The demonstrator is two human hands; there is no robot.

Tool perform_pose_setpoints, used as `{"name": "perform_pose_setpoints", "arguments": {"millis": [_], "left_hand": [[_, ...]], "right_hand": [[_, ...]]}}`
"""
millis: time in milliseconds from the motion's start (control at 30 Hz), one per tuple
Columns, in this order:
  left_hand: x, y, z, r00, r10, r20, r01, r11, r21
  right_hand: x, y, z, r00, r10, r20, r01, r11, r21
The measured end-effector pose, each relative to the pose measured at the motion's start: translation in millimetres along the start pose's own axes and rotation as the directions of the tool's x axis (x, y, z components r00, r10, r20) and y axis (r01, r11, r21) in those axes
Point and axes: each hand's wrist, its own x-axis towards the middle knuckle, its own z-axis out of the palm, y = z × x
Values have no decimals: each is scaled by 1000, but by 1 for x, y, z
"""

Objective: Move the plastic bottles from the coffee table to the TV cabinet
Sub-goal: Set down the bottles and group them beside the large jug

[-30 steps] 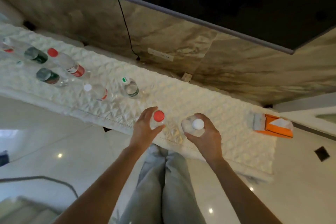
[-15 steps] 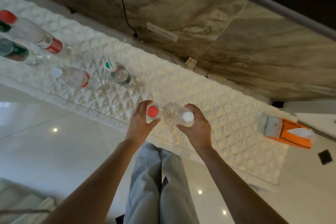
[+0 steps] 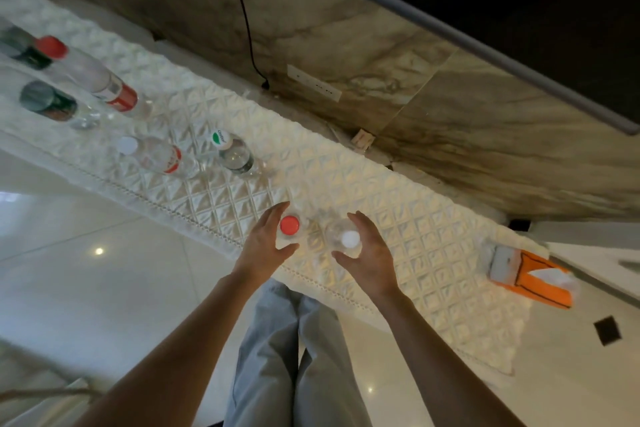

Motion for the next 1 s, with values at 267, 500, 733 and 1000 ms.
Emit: {"name": "perform_pose_setpoints", "arguments": {"millis": [267, 500, 733, 1000], "left_hand": [[-45, 56, -69, 984, -152, -91, 159, 985, 75], [-124, 73, -142, 908, -160, -388, 267, 933, 241], [-190, 35, -207, 758, -250, -603, 487, 831, 268], [-232, -25, -305, 604, -199, -771, 561, 794, 235]], "right_hand": [[-24, -55, -52, 992, -110, 65, 119, 980, -158], [-54, -136, -73, 922, -363, 137, 387, 874, -294], [-71, -246, -43, 761, -625, 175, 643, 692, -328], [-85, -371, 34, 620, -766, 170, 755, 524, -394]]}}
